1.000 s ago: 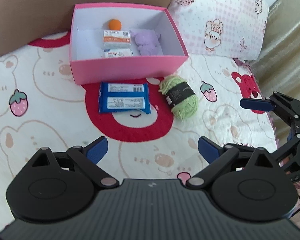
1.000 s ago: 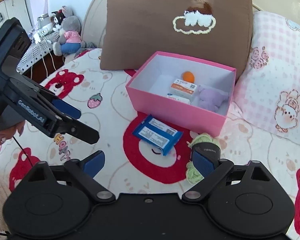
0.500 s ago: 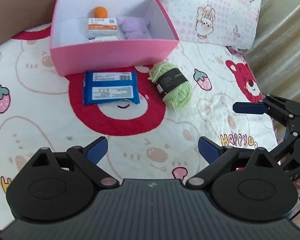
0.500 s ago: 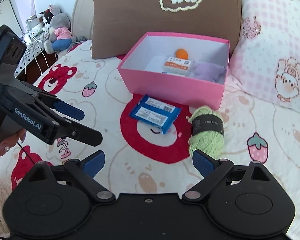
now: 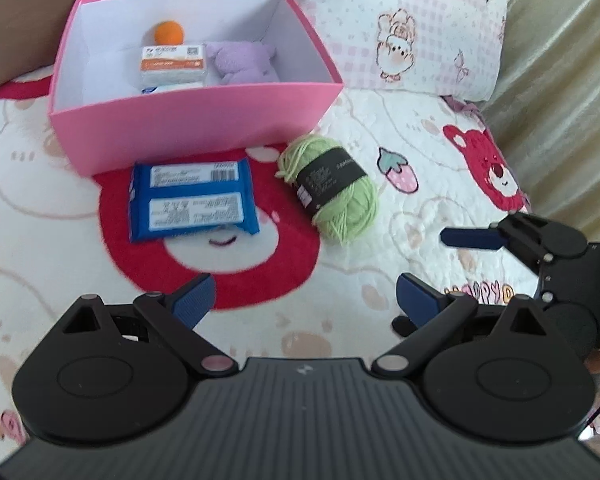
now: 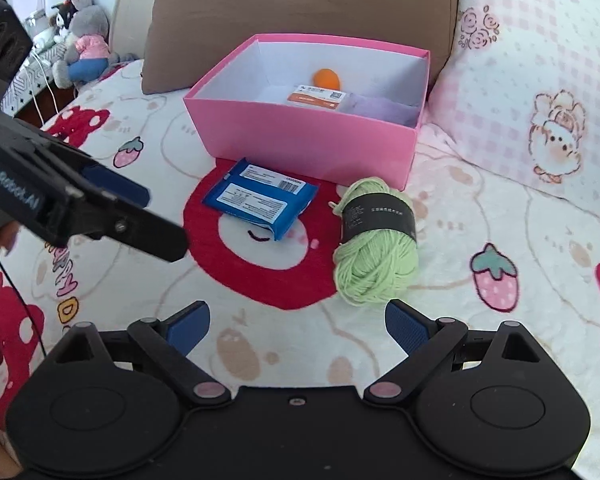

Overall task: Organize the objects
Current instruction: 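Close both grippers on the green yarn ball from opposite sides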

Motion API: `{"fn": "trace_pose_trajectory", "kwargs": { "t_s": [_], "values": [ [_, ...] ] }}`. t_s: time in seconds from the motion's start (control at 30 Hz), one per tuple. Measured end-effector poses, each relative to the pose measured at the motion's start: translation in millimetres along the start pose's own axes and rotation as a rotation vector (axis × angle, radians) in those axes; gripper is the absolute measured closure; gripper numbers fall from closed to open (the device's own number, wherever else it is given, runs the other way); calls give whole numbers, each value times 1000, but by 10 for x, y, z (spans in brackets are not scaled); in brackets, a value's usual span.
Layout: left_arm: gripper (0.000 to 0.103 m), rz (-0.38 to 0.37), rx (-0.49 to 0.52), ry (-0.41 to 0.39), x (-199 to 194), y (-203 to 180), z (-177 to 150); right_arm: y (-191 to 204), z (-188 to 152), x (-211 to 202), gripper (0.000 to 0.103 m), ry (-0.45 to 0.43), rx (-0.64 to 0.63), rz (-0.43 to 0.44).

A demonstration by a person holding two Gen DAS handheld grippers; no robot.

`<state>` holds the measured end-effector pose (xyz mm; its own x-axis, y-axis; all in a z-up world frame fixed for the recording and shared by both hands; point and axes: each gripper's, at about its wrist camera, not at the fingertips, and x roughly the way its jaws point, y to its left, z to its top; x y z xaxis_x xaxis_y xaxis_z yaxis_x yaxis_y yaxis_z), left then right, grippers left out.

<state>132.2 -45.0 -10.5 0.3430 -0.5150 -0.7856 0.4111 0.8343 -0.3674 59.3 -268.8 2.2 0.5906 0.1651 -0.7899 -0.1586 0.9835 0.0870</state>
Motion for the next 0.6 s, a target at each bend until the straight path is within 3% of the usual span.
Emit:
{"fn": "trace_pose_trajectory", "kwargs": {
  "t_s": [0.2,0.43,0.6],
  "values": [
    [5,-30,57,-71,273,-3,113,-50,-65,270,8,-64,15,12],
    [5,-59,161,-79,646,-53,279,-227,-127,506,11,-77,138,53],
    [5,-82,192,-90,916,-85,411,-270,-168,602,12,-91,146,54]
  ]
}}
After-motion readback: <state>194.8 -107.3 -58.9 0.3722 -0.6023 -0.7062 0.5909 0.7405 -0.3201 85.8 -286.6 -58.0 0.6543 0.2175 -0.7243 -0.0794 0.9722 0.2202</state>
